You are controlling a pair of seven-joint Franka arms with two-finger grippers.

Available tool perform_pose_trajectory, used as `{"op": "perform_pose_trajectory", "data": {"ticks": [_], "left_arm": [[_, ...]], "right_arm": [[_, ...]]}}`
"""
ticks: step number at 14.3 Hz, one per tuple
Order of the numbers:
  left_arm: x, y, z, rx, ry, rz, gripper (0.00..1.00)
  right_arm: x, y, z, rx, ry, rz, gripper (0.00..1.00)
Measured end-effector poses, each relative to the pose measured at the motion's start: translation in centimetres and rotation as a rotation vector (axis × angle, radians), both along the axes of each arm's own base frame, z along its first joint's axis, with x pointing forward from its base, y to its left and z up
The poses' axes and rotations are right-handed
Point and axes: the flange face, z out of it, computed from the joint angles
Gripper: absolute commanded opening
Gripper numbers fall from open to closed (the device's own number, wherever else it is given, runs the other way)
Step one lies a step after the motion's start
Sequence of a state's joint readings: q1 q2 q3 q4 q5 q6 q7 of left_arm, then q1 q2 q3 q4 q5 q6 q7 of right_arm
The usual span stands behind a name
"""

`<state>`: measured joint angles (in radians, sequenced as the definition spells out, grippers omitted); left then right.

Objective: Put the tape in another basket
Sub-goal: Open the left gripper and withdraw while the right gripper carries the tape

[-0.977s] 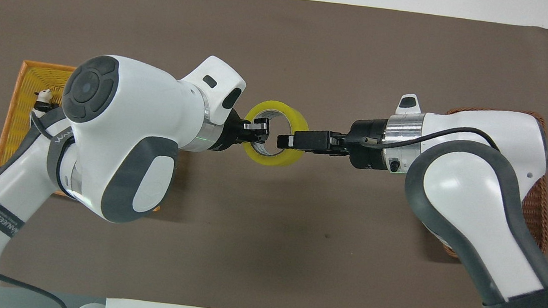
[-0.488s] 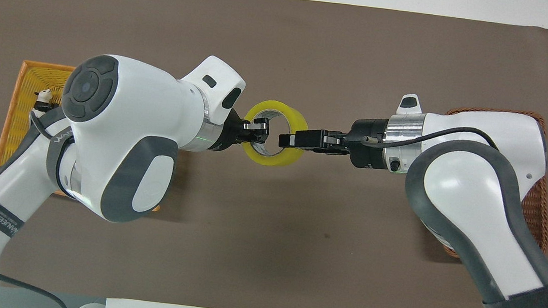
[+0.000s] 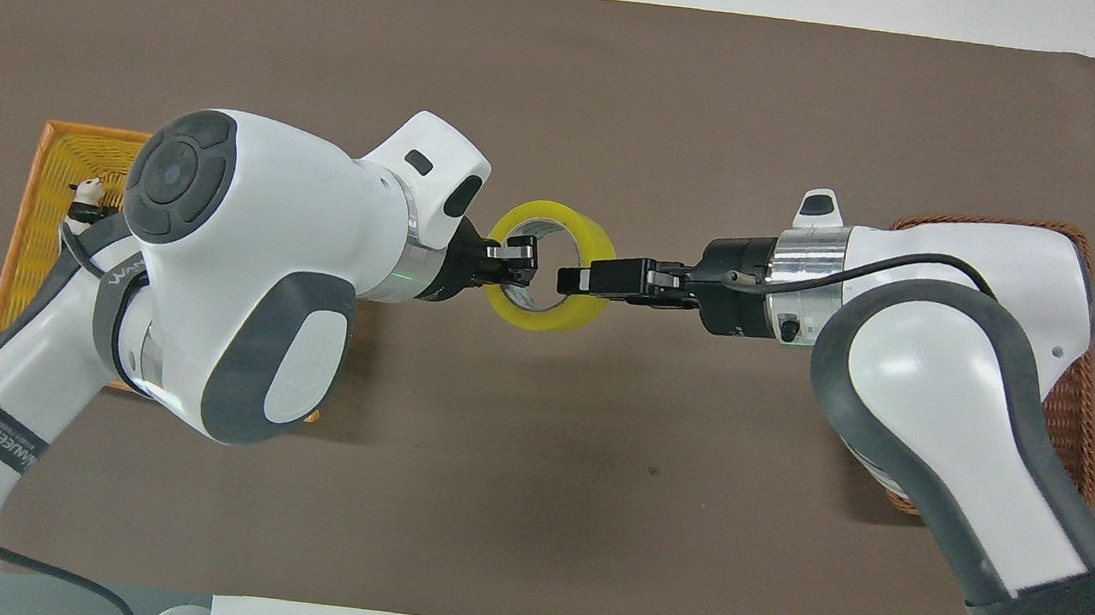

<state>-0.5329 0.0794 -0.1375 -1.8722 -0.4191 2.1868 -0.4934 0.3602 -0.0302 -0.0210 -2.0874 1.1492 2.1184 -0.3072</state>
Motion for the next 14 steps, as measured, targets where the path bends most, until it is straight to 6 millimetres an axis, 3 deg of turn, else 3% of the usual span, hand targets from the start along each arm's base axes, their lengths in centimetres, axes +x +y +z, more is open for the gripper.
{"op": "perform_pose_trajectory", "data": {"ticks": [2, 4, 7, 10, 14], "left_arm": [[0.0, -0.2, 0.5, -0.010, -0.001, 0.000, 0.97], [1.0, 1.3, 2.2, -0.005, 0.015, 0.010, 0.98], [4.3, 8.0, 6.7, 0.046, 0.013, 0.042, 0.98], [7.2, 16.1, 8.4, 0.145, -0.044, 0.084, 0.99], [10.5, 27.7, 7.5, 0.268, -0.083, 0.103, 0.99]], "right_arm": [[-0.1, 0.3, 0.0, 0.003, 0.005, 0.001, 0.00], [0.1, -0.5, -0.4, 0.000, 0.011, -0.013, 0.00], [1.0, -3.6, -0.6, 0.015, 0.041, -0.039, 0.00], [1.9, -10.3, -0.7, 0.053, 0.090, -0.055, 0.00], [1.0, -22.6, -1.3, 0.032, 0.150, -0.061, 0.00]]}}
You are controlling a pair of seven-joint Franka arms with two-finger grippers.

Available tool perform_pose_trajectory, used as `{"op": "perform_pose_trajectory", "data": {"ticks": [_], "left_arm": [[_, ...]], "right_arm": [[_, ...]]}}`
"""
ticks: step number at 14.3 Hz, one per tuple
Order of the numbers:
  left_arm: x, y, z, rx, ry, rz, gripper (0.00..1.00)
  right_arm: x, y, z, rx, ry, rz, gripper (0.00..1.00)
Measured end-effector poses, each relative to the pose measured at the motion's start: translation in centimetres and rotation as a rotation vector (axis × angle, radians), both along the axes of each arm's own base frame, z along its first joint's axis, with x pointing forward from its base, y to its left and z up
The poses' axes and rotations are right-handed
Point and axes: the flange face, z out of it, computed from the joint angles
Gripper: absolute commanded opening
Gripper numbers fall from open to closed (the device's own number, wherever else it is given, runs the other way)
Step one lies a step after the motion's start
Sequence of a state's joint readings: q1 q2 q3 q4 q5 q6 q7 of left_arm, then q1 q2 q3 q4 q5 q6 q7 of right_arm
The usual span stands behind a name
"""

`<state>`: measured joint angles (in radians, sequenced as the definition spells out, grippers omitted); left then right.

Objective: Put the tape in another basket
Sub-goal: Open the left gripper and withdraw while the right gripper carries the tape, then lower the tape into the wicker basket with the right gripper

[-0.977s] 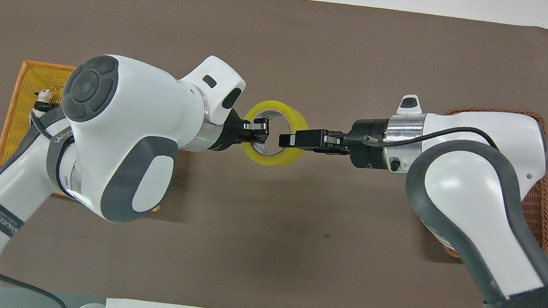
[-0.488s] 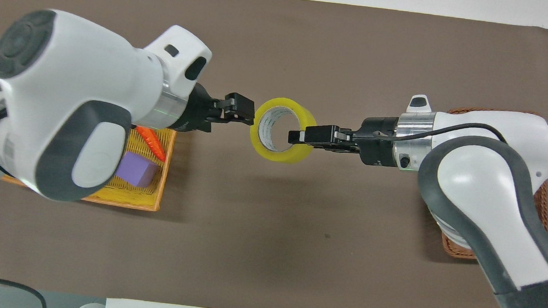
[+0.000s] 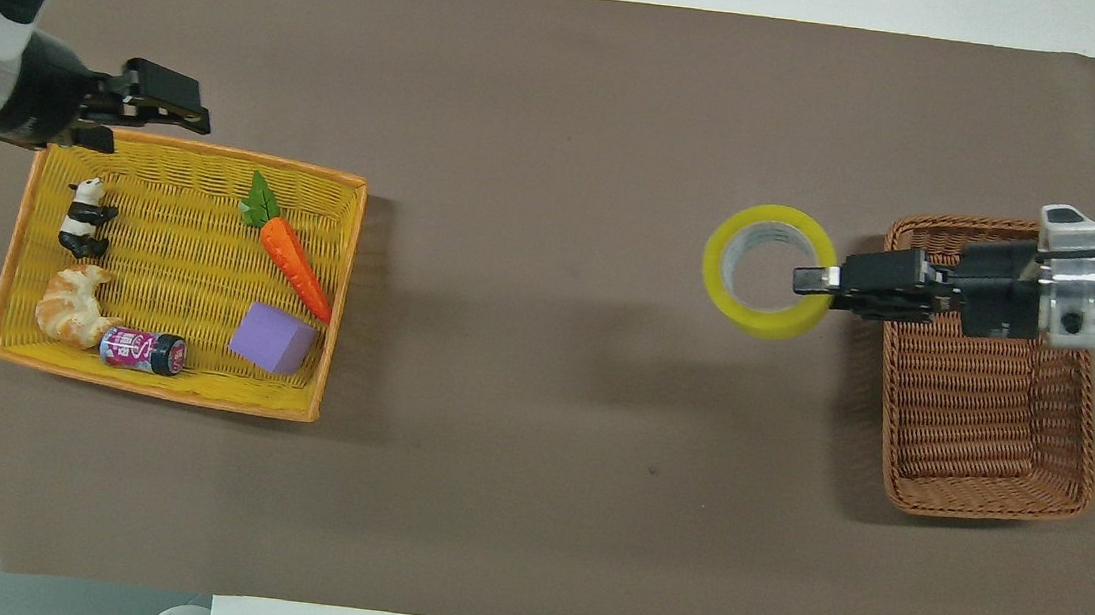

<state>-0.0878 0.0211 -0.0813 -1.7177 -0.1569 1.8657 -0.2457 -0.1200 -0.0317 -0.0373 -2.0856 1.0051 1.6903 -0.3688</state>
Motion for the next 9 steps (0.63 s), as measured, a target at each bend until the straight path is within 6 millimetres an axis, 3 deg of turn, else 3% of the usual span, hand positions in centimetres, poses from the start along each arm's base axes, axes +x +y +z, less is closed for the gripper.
{"op": "perform_pose_trajectory", "data": {"ticks": [3, 5, 7, 9], "left_arm": [[0.9, 7.6, -0.3, 0.030, -0.022, -0.074, 0.99], [1.0, 10.8, -0.3, 0.040, -0.030, -0.113, 0.99], [0.9, 11.6, -0.4, 0.043, -0.032, -0.121, 0.99], [0.9, 12.0, -0.4, 0.044, -0.031, -0.116, 0.99]], "right_arm": [[-2.5, -8.2, -0.6, -0.051, 0.018, 0.022, 0.00], [-4.1, -13.3, -1.0, -0.082, 0.018, 0.042, 0.00], [-5.2, -18.2, -2.3, -0.111, 0.004, 0.049, 0.00], [-5.7, -21.7, -4.6, -0.134, -0.017, 0.080, 0.00]]}}
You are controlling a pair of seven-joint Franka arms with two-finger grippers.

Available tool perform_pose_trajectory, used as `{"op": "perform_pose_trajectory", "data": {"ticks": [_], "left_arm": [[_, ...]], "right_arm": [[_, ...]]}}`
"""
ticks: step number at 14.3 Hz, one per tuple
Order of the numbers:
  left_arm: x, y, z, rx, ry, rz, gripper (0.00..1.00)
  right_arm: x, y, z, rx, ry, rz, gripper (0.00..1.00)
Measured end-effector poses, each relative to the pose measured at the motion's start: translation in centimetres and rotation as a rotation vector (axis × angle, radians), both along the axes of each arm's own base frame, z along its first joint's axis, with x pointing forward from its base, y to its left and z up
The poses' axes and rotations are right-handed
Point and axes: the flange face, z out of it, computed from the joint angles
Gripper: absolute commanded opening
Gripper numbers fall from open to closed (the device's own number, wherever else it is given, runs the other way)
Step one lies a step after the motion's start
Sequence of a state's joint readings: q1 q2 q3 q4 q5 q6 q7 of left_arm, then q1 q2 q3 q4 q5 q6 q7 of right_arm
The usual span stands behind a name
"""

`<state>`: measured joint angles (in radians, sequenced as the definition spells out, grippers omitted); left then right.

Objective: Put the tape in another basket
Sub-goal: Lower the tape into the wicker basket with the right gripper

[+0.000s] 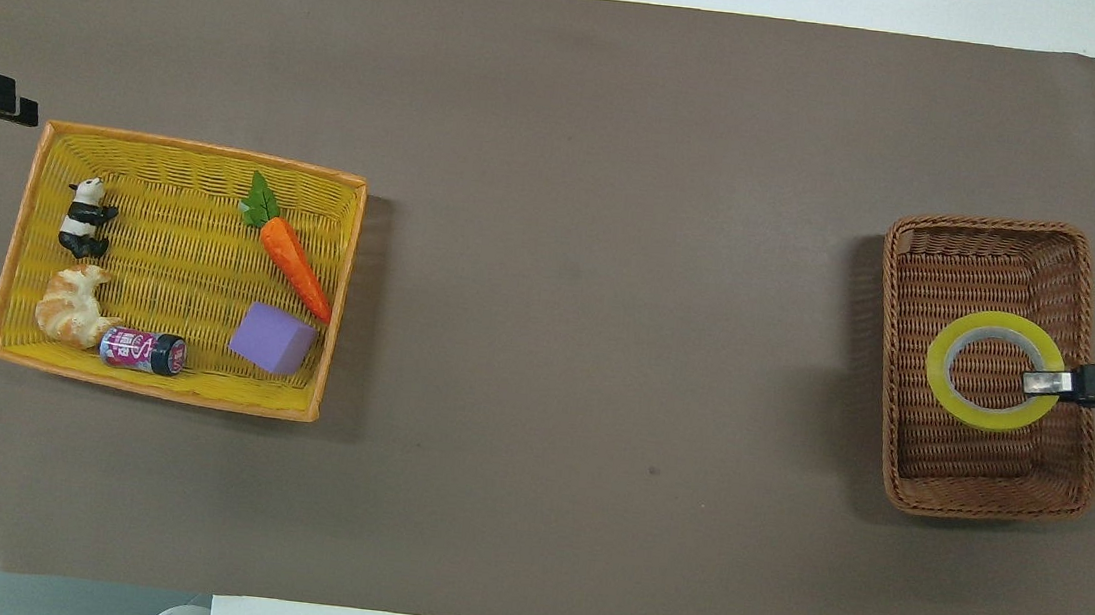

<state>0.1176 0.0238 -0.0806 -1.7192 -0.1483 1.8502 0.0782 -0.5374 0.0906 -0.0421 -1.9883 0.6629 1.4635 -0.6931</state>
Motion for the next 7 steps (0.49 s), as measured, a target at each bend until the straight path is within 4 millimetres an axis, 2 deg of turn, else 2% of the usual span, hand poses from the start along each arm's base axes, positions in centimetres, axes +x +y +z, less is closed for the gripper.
{"op": "perform_pose_trajectory", "data": {"ticks": [2, 4, 6, 7], "left_arm": [[0.0, 1.4, 0.0, 0.001, 0.000, 0.024, 0.99], [-0.1, 2.5, 0.0, 0.001, 0.001, 0.041, 0.99], [-0.1, 2.1, -0.1, 0.013, 0.005, 0.027, 0.99], [-0.2, 1.5, -0.2, 0.053, 0.017, 0.003, 0.99]], "right_arm": [[0.6, -2.1, -3.0, 0.013, -0.006, 0.029, 0.00], [1.4, -2.8, -6.1, 0.045, -0.015, 0.067, 0.00], [1.9, -2.7, -8.0, 0.066, -0.025, 0.102, 0.00], [2.0, -2.6, -8.2, 0.065, -0.033, 0.115, 0.00]]}}
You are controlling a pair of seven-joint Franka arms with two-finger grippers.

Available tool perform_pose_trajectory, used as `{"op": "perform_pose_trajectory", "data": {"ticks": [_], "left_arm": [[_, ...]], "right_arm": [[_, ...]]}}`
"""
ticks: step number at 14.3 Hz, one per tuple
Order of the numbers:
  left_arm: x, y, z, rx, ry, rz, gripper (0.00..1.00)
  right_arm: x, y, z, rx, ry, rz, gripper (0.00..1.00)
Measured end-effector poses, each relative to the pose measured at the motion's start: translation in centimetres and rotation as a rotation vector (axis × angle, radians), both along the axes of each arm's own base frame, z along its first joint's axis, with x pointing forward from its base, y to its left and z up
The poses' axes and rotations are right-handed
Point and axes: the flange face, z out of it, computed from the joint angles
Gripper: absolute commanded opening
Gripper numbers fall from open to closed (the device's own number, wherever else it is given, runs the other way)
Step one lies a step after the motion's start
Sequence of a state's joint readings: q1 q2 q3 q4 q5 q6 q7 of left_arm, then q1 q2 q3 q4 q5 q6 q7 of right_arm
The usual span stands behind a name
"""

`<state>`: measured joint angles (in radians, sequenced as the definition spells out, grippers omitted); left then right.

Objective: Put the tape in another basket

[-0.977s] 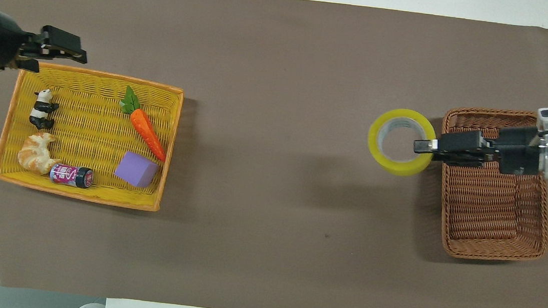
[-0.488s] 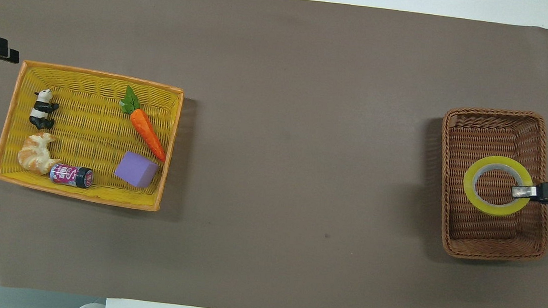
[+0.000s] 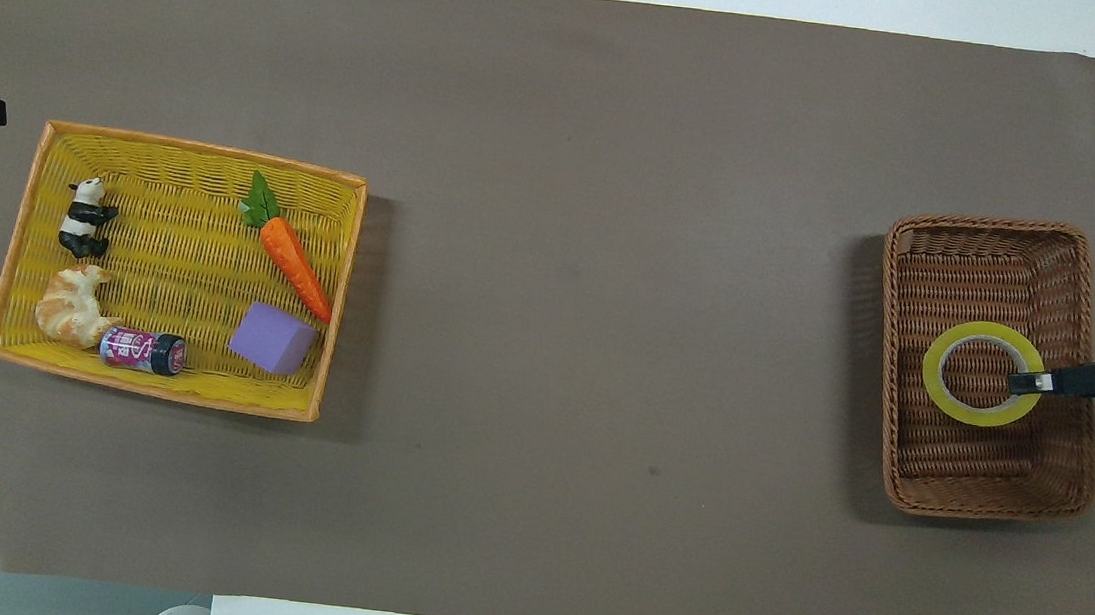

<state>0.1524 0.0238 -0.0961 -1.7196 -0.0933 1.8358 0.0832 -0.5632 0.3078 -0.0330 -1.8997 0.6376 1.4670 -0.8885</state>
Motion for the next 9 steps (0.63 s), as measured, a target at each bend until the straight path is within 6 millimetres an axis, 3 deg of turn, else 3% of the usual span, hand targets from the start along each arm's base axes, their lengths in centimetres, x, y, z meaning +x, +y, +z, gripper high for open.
{"op": "perform_pose_trajectory", "data": {"ticks": [3, 9], "left_arm": [[-0.6, -1.3, 0.3, 0.108, 0.054, -0.054, 0.99], [-2.8, -1.3, 1.9, 0.095, 0.140, -0.053, 0.99]], "right_arm": [[-0.1, -0.3, -0.3, -0.037, -0.026, 0.042, 0.00], [-0.1, 0.1, -1.5, -0.069, -0.058, 0.069, 0.00]]}}
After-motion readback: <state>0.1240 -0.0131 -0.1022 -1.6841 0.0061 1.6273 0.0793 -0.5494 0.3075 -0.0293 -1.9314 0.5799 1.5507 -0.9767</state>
